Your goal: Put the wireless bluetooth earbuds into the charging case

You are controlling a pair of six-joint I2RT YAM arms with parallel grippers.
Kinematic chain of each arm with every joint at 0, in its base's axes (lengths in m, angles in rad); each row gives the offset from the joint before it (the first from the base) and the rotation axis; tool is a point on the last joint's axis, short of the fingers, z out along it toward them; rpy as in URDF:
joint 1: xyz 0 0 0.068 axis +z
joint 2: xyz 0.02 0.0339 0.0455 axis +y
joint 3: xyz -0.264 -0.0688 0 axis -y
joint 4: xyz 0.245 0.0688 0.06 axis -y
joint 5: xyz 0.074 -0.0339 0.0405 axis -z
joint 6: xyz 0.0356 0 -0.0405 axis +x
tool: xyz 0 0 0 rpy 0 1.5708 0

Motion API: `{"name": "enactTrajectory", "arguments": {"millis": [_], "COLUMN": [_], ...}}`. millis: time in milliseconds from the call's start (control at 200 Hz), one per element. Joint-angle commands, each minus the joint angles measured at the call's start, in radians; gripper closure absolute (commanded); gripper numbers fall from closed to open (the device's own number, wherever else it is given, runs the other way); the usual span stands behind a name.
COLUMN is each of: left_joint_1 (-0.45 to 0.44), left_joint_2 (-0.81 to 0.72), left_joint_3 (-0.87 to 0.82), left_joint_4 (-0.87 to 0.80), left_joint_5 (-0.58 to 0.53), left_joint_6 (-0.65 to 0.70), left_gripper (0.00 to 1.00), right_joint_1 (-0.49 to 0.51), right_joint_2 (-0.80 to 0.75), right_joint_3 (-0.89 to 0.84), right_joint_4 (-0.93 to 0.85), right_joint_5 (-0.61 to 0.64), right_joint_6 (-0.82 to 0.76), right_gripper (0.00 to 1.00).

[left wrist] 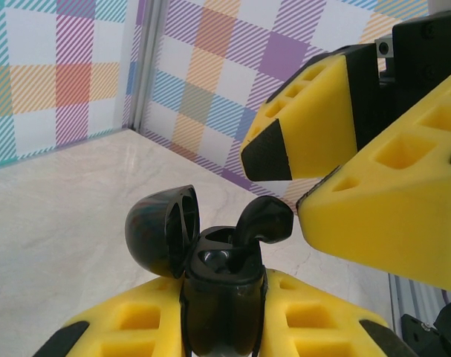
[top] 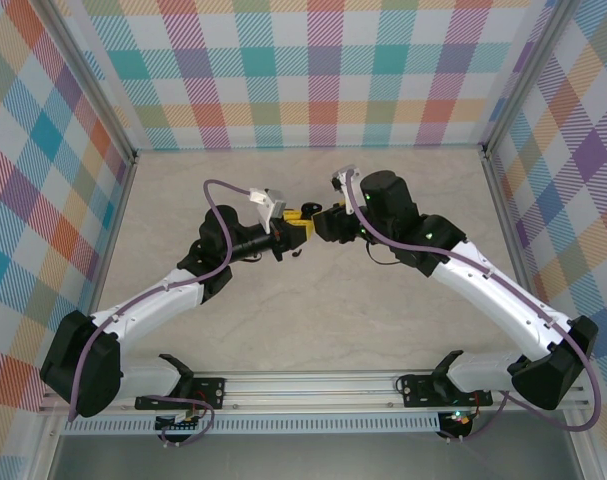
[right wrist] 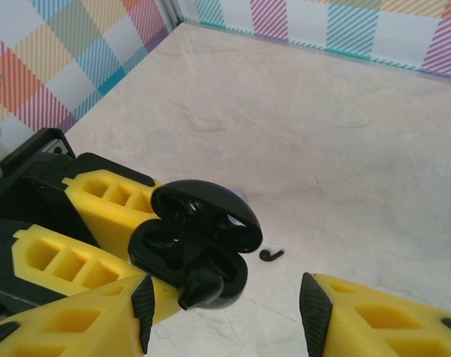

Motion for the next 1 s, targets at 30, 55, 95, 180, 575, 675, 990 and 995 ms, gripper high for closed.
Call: {"name": "enactTrajectory", "arguments": {"millis": [30, 55, 95, 180, 575, 675, 990, 995], "left_joint_1": [-0.01, -0.01, -0.01, -0.01, -0.01, -0.01, 0.042, 0.043], "left_joint_2": [-0.022, -0.024, -0.025, -0.025, -0.027, -0.025, -0.013, -0.012], "left_joint_3": [0.028, 0.03, 0.029, 0.028, 0.032, 0.037, 0.032, 0.031], "left_joint_4": [0.008, 0.008, 0.008, 0.007, 0.02, 0.018, -0.006, -0.004], "left_joint_5": [-0.01, -0.011, -0.015, -0.015, 0.054, 0.074, 0.055, 0.058], "left_joint_6": [0.01, 0.01, 0.009, 0.009, 0.004, 0.006, -0.046, -0.047], "left_gripper": [1.0, 1.0, 1.0, 1.0, 1.0, 1.0, 1.0, 1.0], "right_joint_1": [0.005, 0.005, 0.005, 0.005, 0.005, 0.005, -0.009, -0.012], "right_joint_2": [-0.001, 0.0, 0.002, 0.005, 0.036, 0.04, 0.032, 0.033], "right_joint_3": [0.031, 0.032, 0.032, 0.033, 0.054, 0.058, 0.055, 0.056], "right_joint_4": [-0.032, -0.037, -0.039, -0.047, -0.078, -0.082, -0.113, -0.115], "right_joint_5": [0.048, 0.052, 0.056, 0.069, 0.107, 0.113, 0.208, 0.212], "right_joint_6": [0.017, 0.018, 0.017, 0.017, 0.014, 0.013, 0.059, 0.062], "right_gripper": [0.44, 0.45, 0.45, 0.45, 0.45, 0.45, 0.44, 0.44]}}
